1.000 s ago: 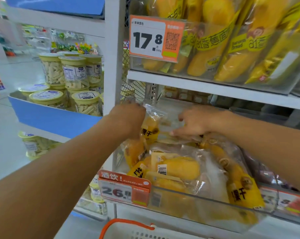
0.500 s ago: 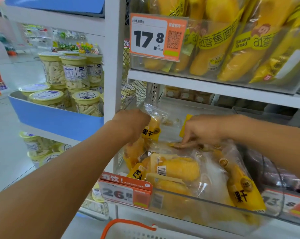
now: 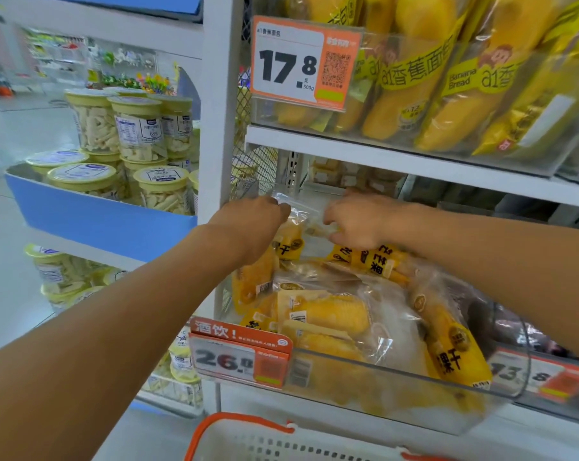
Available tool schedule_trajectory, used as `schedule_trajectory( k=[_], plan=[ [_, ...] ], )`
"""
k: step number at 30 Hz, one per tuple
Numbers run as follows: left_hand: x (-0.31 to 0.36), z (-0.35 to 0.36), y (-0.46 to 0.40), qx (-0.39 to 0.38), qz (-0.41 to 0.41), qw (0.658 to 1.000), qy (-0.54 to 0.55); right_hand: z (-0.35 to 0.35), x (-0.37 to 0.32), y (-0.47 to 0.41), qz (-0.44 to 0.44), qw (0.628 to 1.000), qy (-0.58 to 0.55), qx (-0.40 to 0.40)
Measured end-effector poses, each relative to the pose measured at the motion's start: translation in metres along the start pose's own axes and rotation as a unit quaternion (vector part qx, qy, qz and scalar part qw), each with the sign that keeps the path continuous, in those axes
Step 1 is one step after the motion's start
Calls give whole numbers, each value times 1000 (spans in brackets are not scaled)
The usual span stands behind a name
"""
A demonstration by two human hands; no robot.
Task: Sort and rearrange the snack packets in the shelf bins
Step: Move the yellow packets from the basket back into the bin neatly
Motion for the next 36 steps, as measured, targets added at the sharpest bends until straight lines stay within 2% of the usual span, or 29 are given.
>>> schedule_trajectory(
  k=[3,6,10,13,15,18,20,23,27,30,33,35,36],
  plan=[
    [1,6,2,-52,-20,997,-53,20,-23,-5,21,990,142,17],
    [2,11,1,-126,-41,983,-131,30,-31,4,93,983,158,-23],
    [0,11,-1,-130,-55,985,-99,37,-16,25,192,957,178,-124],
    [2,10,1,-112,-33,988,-103,29,-21,20,142,972,125,-141],
    [5,11,4,-111,-23,989,-95,29,-33,12,62,980,9,-191],
    [5,12,3,-115,-20,989,-92,29,-58,5,-39,950,-147,-272],
    [4,13,2,-113,-17,989,-94,34,-70,1,-84,934,-161,-309],
    [5,14,3,-87,-5,990,-107,47,-71,-4,-83,938,-142,-306],
    [6,13,3,-55,8,991,-122,59,-51,11,-38,904,-260,-336],
    [3,15,-1,-45,-1,993,-106,57,-30,28,-32,918,-216,-331],
    [5,15,-3,-35,6,995,-97,55,-24,35,-34,920,-141,-364],
    [5,12,0,-41,8,996,-78,51,-29,34,-42,932,-127,-338],
    [6,9,2,-40,11,997,-62,50,-33,28,-53,941,-151,-299]
  ],
)
Point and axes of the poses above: each hand's wrist, its own y-axis away from the middle knuckle, its own z-axis out of the palm, x = y × z, the point moved 6 cm from there along -y, towards the middle knuckle, and after that the axes turned 8 degrees about z, right-handed, at the moved point
